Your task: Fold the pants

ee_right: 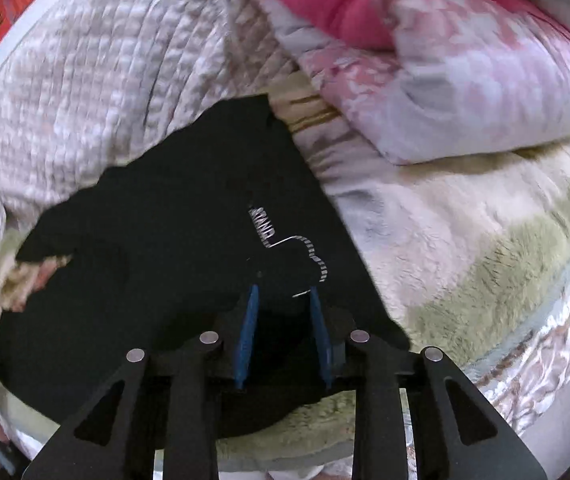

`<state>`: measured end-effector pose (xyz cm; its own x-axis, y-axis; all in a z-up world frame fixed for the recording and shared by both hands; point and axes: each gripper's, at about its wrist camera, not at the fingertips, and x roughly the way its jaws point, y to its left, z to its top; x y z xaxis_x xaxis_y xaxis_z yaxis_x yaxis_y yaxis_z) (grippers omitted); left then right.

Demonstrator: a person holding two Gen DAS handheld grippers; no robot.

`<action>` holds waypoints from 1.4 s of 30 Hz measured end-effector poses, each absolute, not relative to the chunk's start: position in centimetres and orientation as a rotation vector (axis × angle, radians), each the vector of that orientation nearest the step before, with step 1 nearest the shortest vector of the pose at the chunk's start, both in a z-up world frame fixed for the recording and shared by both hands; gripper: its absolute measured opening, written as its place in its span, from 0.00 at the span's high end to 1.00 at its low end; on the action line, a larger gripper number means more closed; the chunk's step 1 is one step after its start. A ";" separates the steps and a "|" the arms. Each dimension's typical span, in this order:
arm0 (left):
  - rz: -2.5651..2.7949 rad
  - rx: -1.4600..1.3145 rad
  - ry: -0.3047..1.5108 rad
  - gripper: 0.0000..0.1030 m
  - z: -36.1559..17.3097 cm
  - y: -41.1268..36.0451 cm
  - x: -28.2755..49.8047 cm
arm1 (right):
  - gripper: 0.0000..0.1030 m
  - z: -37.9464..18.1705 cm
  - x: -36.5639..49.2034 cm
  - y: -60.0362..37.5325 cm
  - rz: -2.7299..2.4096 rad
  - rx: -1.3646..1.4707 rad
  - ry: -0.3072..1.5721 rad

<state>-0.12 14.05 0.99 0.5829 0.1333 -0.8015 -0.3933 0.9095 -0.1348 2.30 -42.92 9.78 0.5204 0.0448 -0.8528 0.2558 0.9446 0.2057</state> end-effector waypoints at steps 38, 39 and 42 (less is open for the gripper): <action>-0.059 -0.035 0.880 0.59 0.8 0.8 -3.2 | 0.53 10.2 -0.5 -30.4 0.240 0.024 1.053; -0.056 -0.038 0.876 0.59 0.9 0.7 -3.2 | 0.53 10.2 -0.6 -30.3 0.247 0.023 1.049; -0.057 -0.044 0.875 0.59 1.2 0.1 -3.4 | 0.53 10.5 -0.8 -29.6 0.271 0.026 1.045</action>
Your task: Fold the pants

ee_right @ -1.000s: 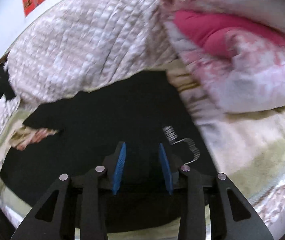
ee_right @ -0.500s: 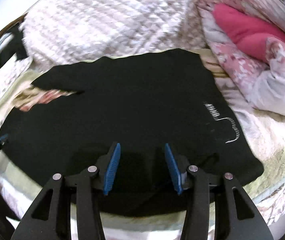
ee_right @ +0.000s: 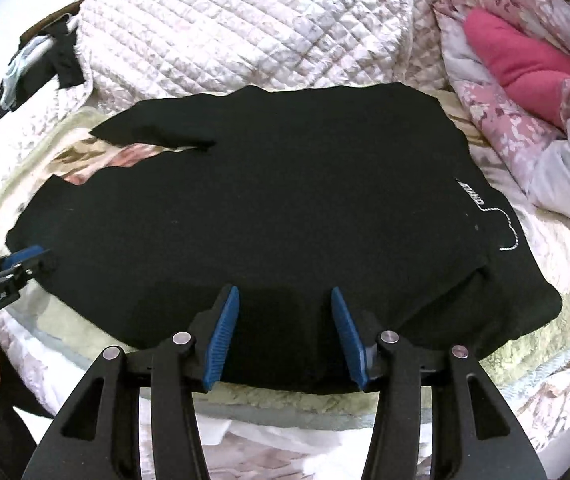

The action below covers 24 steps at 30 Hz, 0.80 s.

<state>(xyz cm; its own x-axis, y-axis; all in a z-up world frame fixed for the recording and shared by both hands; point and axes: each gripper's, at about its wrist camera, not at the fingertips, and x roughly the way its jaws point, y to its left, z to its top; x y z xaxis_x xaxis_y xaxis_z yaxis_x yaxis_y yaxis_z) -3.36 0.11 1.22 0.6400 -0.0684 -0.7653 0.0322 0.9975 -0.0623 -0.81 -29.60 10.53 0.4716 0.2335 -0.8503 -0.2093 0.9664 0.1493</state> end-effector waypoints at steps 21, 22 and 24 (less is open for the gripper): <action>-0.115 0.043 0.847 0.58 3.2 -2.6 0.6 | 0.47 11.4 3.3 -28.8 0.344 0.044 1.070; -0.122 0.049 0.849 0.58 3.3 -2.6 1.0 | 0.46 11.5 4.2 -29.0 0.353 0.049 1.075; -0.139 0.060 0.852 0.58 3.5 -2.3 2.2 | 0.44 11.5 5.8 -29.2 0.366 0.044 1.087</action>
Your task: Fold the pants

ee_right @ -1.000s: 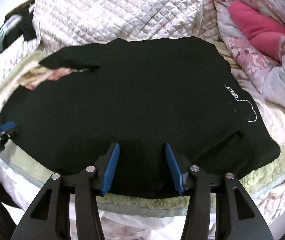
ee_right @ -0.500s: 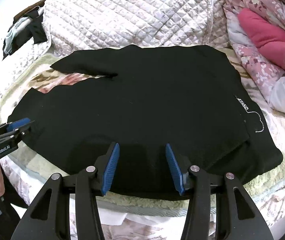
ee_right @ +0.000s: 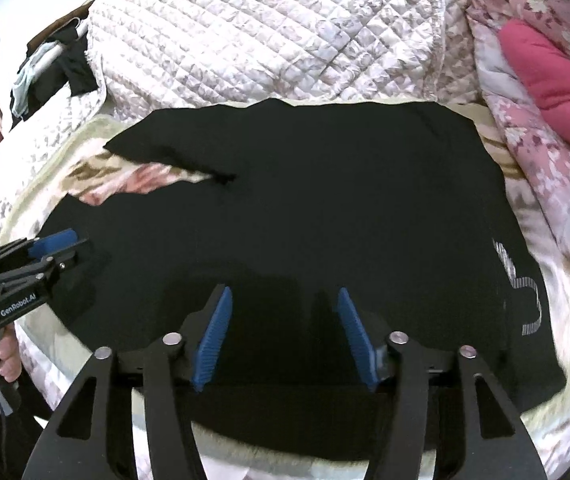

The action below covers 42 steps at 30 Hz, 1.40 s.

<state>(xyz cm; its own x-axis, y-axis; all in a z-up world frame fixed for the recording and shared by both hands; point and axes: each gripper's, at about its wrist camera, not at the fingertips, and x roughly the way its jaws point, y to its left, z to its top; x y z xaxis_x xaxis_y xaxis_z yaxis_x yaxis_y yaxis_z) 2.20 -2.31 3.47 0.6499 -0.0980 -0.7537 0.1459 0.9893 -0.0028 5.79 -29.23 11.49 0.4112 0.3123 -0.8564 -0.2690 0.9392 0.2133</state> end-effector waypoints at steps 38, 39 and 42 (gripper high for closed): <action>-0.109 0.211 0.838 0.96 0.6 -3.4 28.1 | 0.92 7.3 30.0 -28.6 0.467 -0.223 1.073; -0.112 0.196 0.817 0.96 1.6 -3.1 27.1 | 0.92 9.0 28.6 -28.9 0.470 -0.209 1.038; -0.121 0.137 0.752 0.96 4.6 -2.0 23.5 | 0.92 13.1 24.1 -29.7 0.485 -0.165 0.967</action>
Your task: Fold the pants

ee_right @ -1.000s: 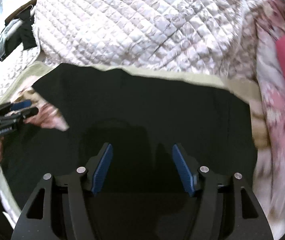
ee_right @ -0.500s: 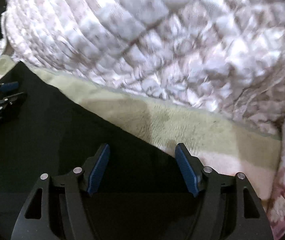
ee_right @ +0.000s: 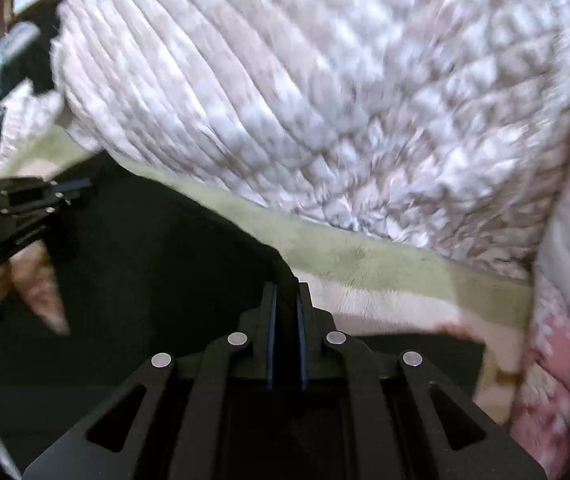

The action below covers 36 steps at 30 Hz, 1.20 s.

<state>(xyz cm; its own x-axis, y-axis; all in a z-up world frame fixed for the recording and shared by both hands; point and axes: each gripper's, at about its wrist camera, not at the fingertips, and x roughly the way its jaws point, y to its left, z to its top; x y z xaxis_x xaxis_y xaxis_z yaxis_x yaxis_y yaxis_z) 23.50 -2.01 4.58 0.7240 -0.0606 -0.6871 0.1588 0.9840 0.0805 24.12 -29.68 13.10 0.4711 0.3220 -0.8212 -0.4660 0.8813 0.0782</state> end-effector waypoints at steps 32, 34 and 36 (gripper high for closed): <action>-0.116 0.051 0.815 0.46 4.7 -1.1 4.7 | 0.55 11.5 -2.4 -40.3 0.183 0.542 1.029; -0.106 0.094 0.836 0.46 3.5 -2.2 6.4 | 0.55 11.3 -2.4 -41.4 0.143 0.588 1.021; -0.078 0.124 0.863 0.46 2.1 -2.9 8.2 | 0.55 11.0 -2.2 -42.1 0.125 0.625 1.021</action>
